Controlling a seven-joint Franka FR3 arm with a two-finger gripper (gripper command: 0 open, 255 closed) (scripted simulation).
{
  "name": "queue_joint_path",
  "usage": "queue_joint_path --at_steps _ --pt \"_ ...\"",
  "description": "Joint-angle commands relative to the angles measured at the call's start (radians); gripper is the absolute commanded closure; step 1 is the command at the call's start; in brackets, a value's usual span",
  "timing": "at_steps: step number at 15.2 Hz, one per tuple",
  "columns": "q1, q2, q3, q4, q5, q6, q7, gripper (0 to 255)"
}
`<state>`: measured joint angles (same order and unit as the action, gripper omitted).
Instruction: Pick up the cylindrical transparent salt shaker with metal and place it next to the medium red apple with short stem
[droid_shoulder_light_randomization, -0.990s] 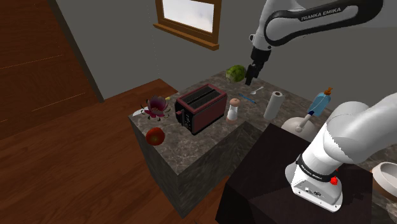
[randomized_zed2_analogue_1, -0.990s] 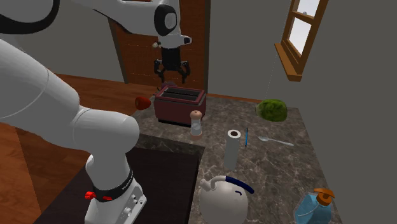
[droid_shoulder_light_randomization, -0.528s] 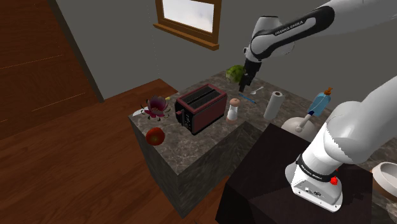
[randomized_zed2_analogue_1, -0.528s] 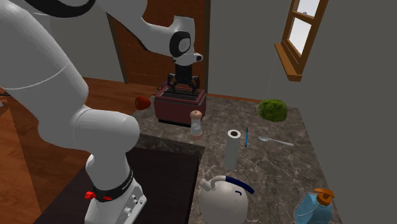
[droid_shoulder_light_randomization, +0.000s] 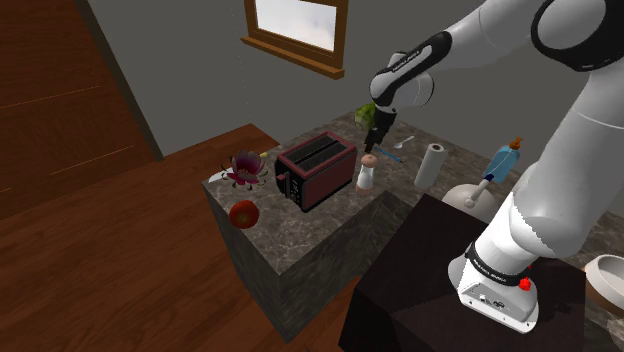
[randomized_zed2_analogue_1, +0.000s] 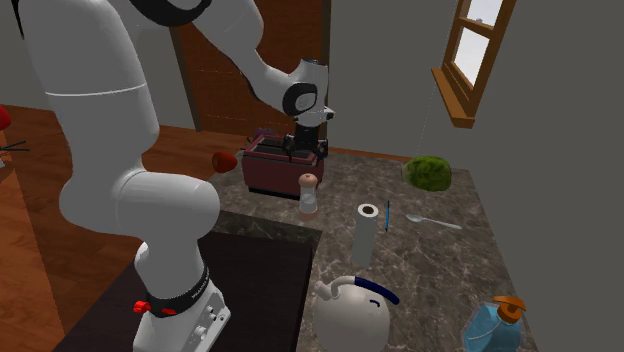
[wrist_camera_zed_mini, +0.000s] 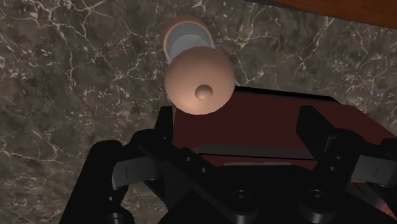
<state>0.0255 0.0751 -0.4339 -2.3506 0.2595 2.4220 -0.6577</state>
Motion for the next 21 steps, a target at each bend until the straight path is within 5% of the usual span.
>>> queue_joint_path --at_steps 1,10,18,19,21 --pt "-0.018 0.093 0.004 0.047 0.09 0.022 -0.082 0" --pt "-0.057 0.242 0.06 0.089 0.227 0.1 -0.185 0" --pt "-0.058 0.249 0.064 0.09 0.233 0.106 -0.189 0" --pt "-0.058 0.249 0.064 0.09 0.233 0.106 -0.189 255" --pt "-0.058 0.248 0.064 0.09 0.233 0.106 -0.189 255"
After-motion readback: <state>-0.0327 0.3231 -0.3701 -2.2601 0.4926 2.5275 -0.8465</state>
